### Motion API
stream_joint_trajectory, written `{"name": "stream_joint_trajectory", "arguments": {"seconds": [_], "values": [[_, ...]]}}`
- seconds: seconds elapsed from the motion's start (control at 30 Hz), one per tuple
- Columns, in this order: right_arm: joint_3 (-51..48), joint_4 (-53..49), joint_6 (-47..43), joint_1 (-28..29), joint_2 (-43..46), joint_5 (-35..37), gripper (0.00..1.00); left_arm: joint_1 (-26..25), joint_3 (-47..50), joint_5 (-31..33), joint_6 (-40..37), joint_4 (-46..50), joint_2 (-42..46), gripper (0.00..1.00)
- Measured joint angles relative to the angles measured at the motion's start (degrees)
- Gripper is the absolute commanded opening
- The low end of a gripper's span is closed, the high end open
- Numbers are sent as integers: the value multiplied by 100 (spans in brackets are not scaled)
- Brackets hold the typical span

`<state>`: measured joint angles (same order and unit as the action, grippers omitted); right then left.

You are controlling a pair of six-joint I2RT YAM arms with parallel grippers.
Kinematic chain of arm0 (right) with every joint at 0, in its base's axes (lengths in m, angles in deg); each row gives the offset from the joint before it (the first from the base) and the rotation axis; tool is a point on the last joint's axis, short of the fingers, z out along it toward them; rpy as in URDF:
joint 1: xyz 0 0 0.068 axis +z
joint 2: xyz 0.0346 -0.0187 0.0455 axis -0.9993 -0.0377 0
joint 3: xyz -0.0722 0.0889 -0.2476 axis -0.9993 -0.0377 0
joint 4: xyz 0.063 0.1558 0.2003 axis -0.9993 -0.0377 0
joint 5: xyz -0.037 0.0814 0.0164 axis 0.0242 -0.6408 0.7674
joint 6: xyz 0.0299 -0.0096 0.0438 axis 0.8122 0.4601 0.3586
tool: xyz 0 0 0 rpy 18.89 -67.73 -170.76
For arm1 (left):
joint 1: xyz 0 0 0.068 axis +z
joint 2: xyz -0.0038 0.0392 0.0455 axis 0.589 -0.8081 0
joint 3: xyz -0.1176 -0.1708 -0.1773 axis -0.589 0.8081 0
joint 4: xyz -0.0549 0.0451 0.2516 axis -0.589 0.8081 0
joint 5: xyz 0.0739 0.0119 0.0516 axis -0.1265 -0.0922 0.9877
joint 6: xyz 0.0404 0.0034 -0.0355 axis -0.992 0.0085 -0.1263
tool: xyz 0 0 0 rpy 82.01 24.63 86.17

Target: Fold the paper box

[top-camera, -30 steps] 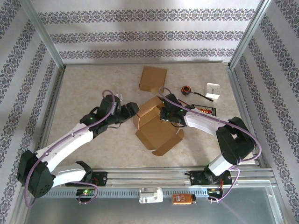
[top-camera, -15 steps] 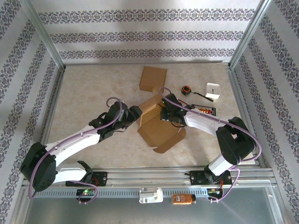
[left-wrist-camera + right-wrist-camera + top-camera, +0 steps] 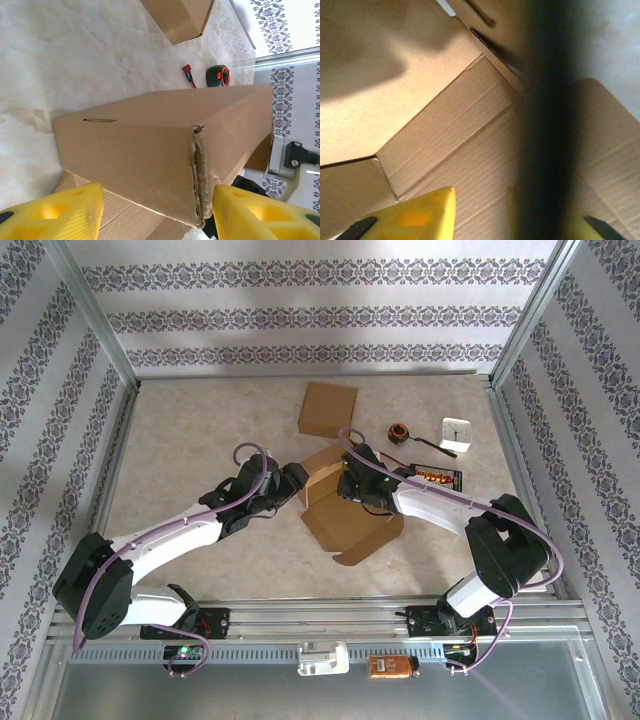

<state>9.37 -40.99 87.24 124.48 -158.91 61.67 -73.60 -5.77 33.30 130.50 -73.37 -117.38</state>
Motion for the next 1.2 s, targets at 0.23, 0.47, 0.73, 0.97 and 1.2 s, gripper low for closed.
{"name": "stream_joint_trajectory", "arguments": {"seconds": [0.23,0.47,0.73,0.97,1.2], "values": [[-175,-105,-542,-2,883,15,51,13,0,20,-175,2,2,59],[-455,-33,-2138,-459,2225,-225,71,13,-61,22,-389,17,2,59],[-380,501,-4581,-2614,1746,-1652,69,13,-105,20,-551,28,17,59],[588,269,-6564,-2979,101,-2594,65,11,-155,48,-706,184,142,59],[1224,37,-8284,-2979,-645,-3077,63,13,-195,116,-863,297,168,64]]}}
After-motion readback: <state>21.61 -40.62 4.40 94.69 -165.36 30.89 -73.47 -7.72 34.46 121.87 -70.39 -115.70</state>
